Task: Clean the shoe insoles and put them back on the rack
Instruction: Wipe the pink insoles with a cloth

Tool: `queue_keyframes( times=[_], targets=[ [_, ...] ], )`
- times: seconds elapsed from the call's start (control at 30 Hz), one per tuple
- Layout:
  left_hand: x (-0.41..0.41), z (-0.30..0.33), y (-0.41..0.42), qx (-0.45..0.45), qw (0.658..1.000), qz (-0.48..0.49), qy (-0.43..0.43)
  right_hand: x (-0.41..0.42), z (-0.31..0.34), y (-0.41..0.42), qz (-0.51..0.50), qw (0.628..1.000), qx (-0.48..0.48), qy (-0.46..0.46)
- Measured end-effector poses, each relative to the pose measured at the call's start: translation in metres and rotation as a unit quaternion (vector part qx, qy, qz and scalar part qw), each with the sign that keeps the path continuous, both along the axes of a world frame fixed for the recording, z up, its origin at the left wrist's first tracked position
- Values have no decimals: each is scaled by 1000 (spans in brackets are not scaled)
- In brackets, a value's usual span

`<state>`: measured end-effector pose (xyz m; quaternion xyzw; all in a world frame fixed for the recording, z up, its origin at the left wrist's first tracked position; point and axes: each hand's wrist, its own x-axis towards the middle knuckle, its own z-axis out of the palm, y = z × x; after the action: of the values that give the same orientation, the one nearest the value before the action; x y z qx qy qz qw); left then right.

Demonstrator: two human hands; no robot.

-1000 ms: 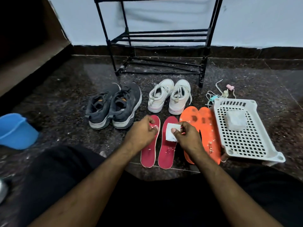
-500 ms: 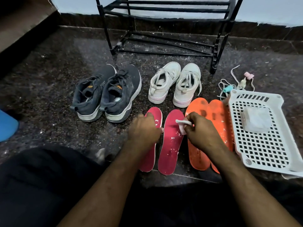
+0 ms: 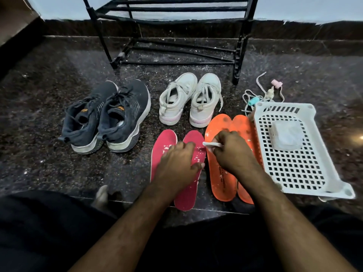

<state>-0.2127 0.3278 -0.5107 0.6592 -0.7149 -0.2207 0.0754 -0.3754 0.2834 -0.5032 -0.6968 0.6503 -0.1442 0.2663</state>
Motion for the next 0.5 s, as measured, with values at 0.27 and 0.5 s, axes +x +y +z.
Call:
queue_keyframes(
  times=[0.27, 0.5],
  targets=[
    [-28, 0, 12, -37, 997, -58, 25, -21, 8, 9, -73, 994, -20, 74],
    [-87, -15, 19, -55, 988, -76, 123, -48, 3, 11, -138, 987, 17, 74]
  ],
)
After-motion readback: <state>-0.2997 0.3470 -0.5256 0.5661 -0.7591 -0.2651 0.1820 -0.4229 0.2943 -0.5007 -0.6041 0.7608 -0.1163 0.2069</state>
